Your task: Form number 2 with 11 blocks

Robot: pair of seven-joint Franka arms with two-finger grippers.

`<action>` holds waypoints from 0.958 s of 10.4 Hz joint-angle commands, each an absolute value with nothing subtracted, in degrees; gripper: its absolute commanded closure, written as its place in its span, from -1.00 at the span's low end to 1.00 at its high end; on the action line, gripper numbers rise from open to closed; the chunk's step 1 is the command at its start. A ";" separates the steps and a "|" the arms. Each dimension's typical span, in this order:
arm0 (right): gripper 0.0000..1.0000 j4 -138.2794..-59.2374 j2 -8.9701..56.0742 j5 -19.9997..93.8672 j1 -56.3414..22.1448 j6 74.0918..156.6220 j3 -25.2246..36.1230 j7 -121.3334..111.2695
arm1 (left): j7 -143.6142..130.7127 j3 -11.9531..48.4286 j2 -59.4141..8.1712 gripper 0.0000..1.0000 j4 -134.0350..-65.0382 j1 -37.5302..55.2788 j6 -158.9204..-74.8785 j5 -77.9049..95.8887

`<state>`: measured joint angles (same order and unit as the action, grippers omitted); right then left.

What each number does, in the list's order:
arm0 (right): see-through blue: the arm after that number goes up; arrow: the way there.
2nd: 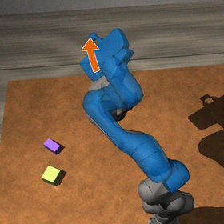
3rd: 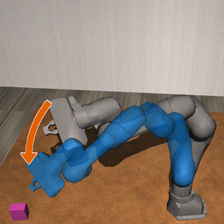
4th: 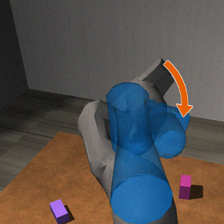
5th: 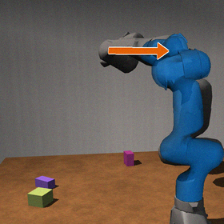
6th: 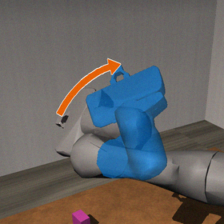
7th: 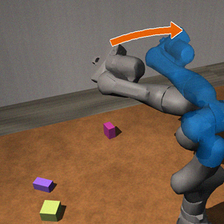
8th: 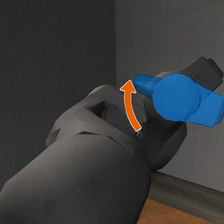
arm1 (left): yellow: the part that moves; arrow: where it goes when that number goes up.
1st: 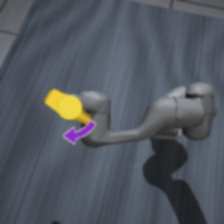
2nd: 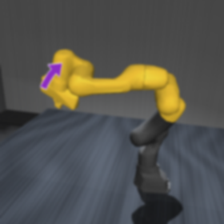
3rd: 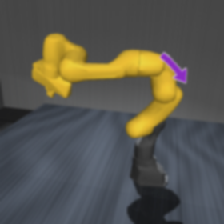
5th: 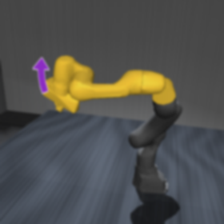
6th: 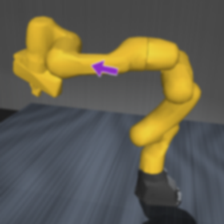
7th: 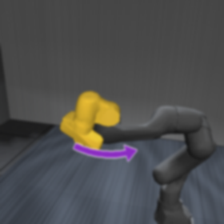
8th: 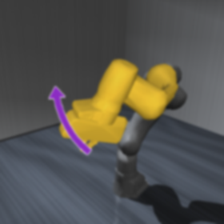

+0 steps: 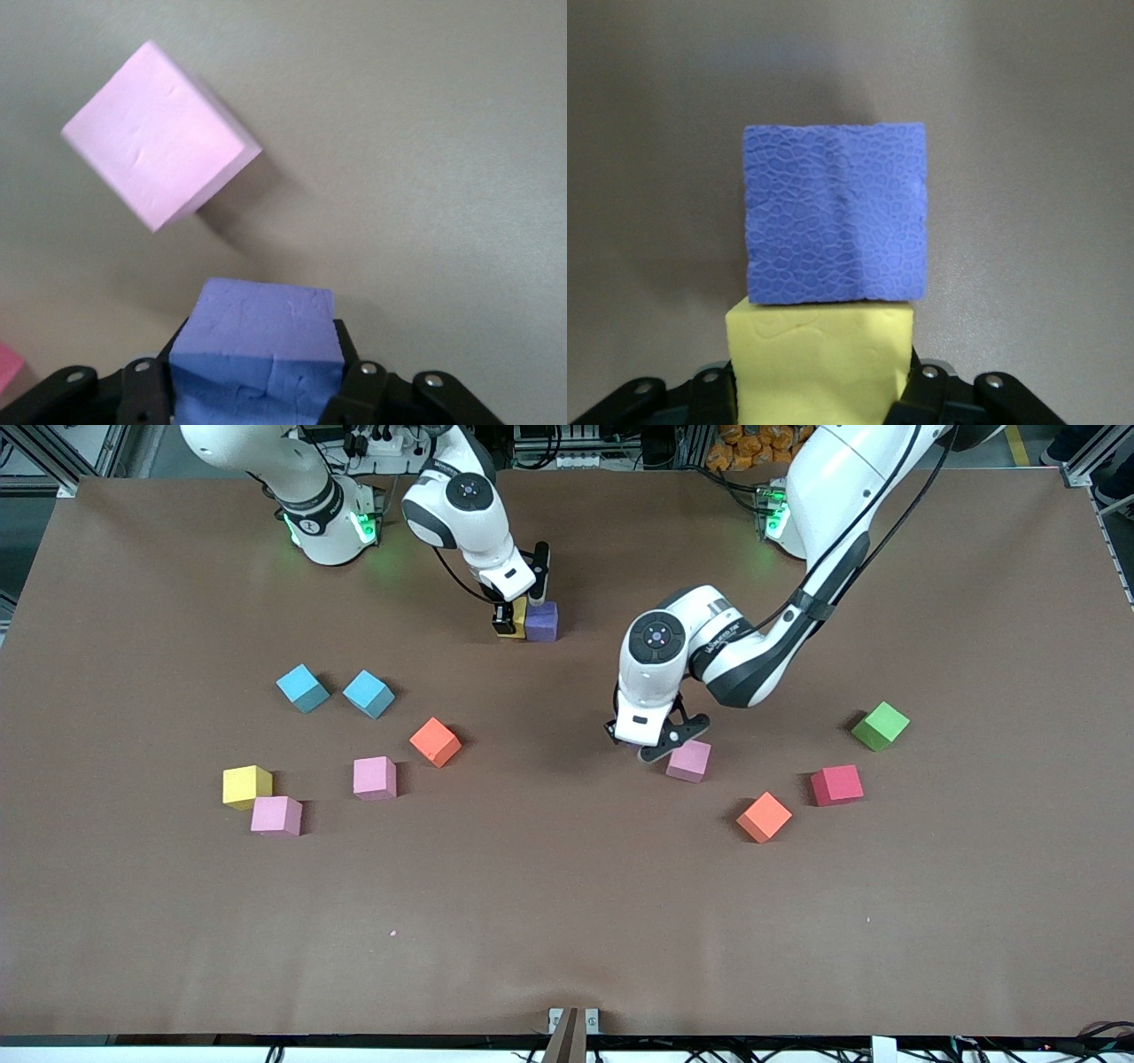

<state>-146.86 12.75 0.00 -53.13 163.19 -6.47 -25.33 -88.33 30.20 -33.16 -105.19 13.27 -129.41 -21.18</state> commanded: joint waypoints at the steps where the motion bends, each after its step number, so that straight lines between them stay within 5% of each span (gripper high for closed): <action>1: -0.02 -145.90 13.54 0.09 -53.61 163.30 -6.42 -24.43 | -99.35 31.64 -31.73 0.74 -106.96 12.66 -127.97 -20.49; 5: -0.27 -145.37 14.15 0.18 -53.61 163.30 -6.42 -24.43 | -108.45 32.52 -31.29 0.77 -110.21 12.48 -128.06 -17.23; 6: -0.87 -145.28 14.15 0.09 -53.53 163.21 -6.42 -24.43 | -109.41 32.61 -30.94 0.77 -110.91 12.48 -128.14 -16.44; 7: -1.00 -145.28 14.15 0.09 -53.44 163.21 -6.42 -24.43 | -110.55 32.69 -30.76 0.77 -111.44 12.48 -128.23 -15.65; 10: -1.00 -145.37 11.62 0.18 -53.26 161.21 -6.42 -24.43 | -116.96 33.31 -28.93 0.77 -114.94 12.48 -131.03 -15.38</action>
<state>-145.82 13.53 0.00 -53.13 163.07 -6.44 -25.22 -114.08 32.41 -32.53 -110.70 13.17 -128.94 -16.70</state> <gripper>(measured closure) 0.000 0.396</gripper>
